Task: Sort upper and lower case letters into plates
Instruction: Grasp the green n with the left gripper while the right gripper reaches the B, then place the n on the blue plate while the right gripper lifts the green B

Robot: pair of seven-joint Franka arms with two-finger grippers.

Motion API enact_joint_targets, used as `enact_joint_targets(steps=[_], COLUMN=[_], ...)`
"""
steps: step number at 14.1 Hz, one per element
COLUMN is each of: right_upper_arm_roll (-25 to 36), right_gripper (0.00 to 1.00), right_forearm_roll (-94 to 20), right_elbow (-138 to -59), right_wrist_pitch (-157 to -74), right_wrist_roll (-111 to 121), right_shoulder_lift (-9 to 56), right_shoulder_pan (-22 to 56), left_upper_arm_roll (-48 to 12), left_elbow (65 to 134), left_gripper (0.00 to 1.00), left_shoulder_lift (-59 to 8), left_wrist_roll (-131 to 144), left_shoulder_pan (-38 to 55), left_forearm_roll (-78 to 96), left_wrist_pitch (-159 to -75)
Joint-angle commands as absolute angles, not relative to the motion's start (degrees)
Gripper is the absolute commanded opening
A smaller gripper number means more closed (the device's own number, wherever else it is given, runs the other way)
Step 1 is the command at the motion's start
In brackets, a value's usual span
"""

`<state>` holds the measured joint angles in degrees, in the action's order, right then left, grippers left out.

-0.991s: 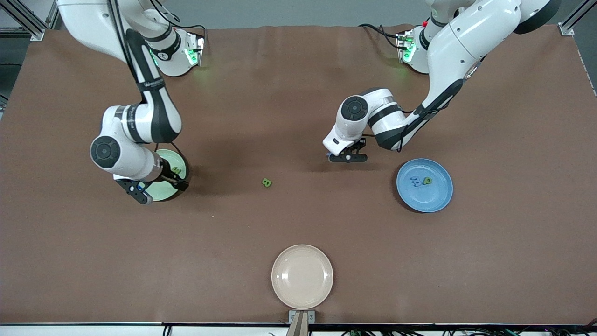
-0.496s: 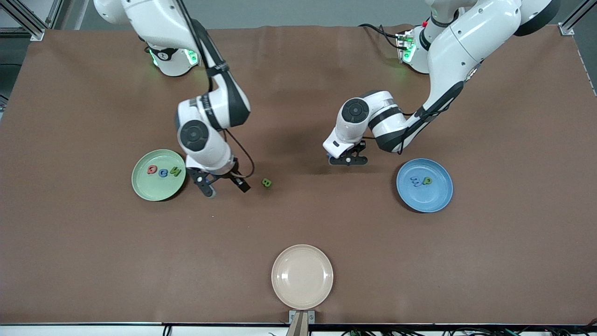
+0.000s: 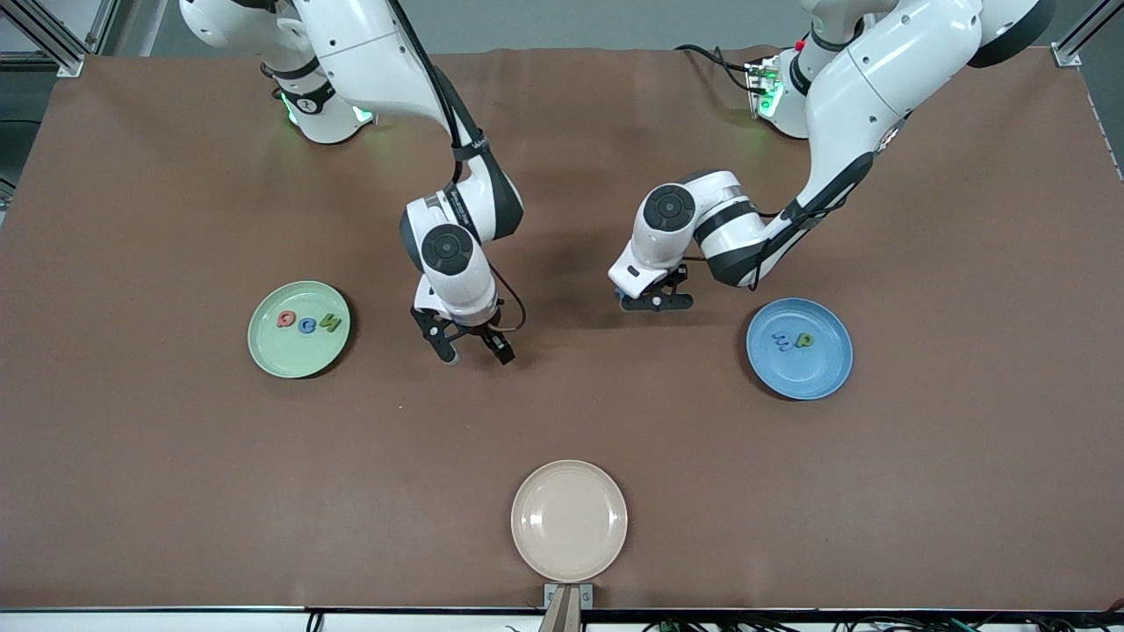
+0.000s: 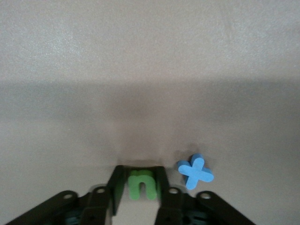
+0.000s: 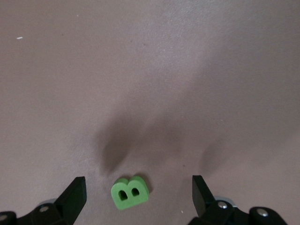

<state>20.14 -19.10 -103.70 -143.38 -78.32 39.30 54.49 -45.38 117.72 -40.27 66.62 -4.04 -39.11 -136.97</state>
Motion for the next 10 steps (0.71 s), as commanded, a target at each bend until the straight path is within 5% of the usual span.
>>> enact_joint_targets(steps=[1, 6, 10], right_upper_arm_roll=[20.05, 19.43, 18.81], right_gripper=[0.93, 0.94, 0.90], right_forearm_roll=[-19.52, -19.69, -19.69], right_elbow=[-101.96, -101.60, -100.37], right_wrist_pitch=[-143.35, -143.44, -143.26], right_wrist_roll=[-77.09, -68.47, -64.26], right_shoulder_lift=[40.60, 42.18, 43.07], right_shoulder_pan=[55.11, 55.28, 55.11], left_upper_arm_roll=[-44.74, -45.70, -52.62], left_elbow=[117.33, 116.64, 110.49], left_gripper=[0.25, 0.09, 0.08], left_shoulder_lift=[-42.10, -40.09, -38.76], left_wrist_roll=[67.85, 66.89, 62.33], left_shoulder_pan=[-3.87, -4.92, -11.49], left_forearm_roll=[-40.43, -40.17, -39.46], left_wrist_pitch=[-137.55, -132.13, -121.49])
